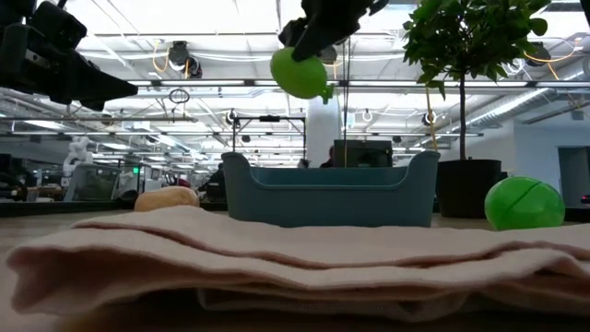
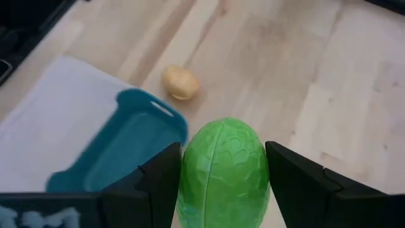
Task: Pick and placing Produce into tupperware
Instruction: Put the green melon into the dark blue bin, then put the brown potato into the dark blue bin
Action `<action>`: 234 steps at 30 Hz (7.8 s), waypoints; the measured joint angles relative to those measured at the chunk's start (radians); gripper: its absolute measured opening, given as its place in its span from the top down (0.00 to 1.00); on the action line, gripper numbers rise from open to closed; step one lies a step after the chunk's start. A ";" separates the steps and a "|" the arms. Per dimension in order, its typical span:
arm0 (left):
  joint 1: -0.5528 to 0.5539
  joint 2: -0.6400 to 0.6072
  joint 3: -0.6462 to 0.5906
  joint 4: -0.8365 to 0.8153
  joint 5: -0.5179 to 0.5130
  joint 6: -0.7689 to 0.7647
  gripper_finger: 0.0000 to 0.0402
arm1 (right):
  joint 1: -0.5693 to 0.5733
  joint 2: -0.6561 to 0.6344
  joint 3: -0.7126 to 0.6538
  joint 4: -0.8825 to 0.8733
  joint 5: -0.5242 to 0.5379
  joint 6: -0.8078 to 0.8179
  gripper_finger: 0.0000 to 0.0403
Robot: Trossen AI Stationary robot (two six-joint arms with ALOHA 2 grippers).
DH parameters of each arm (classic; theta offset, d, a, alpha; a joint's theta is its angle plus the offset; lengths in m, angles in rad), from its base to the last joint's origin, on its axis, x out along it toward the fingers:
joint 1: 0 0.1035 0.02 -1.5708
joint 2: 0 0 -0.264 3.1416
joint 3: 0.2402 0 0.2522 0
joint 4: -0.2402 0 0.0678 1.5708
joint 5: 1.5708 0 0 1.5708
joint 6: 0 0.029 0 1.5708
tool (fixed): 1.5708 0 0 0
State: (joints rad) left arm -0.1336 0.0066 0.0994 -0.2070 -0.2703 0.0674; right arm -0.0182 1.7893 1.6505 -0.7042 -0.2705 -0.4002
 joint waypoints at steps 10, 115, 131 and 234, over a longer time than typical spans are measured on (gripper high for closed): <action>0.000 0.000 0.000 0.000 0.000 -0.006 0.98 | 0.089 0.010 0.000 0.049 0.001 0.105 0.49; 0.000 0.000 0.000 -0.051 0.007 -0.020 0.98 | 0.248 0.205 -0.209 0.334 0.165 -0.098 0.49; 0.000 0.000 0.000 -0.051 0.007 -0.020 0.98 | 0.221 0.205 -0.209 0.380 0.162 0.072 0.49; 0.000 0.000 0.000 -0.051 0.007 -0.024 0.98 | 0.194 0.114 -0.208 0.340 0.166 0.128 0.99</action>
State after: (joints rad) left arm -0.1334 0.0067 0.0990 -0.2584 -0.2630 0.0437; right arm 0.1757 1.9038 1.4422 -0.3637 -0.1047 -0.2726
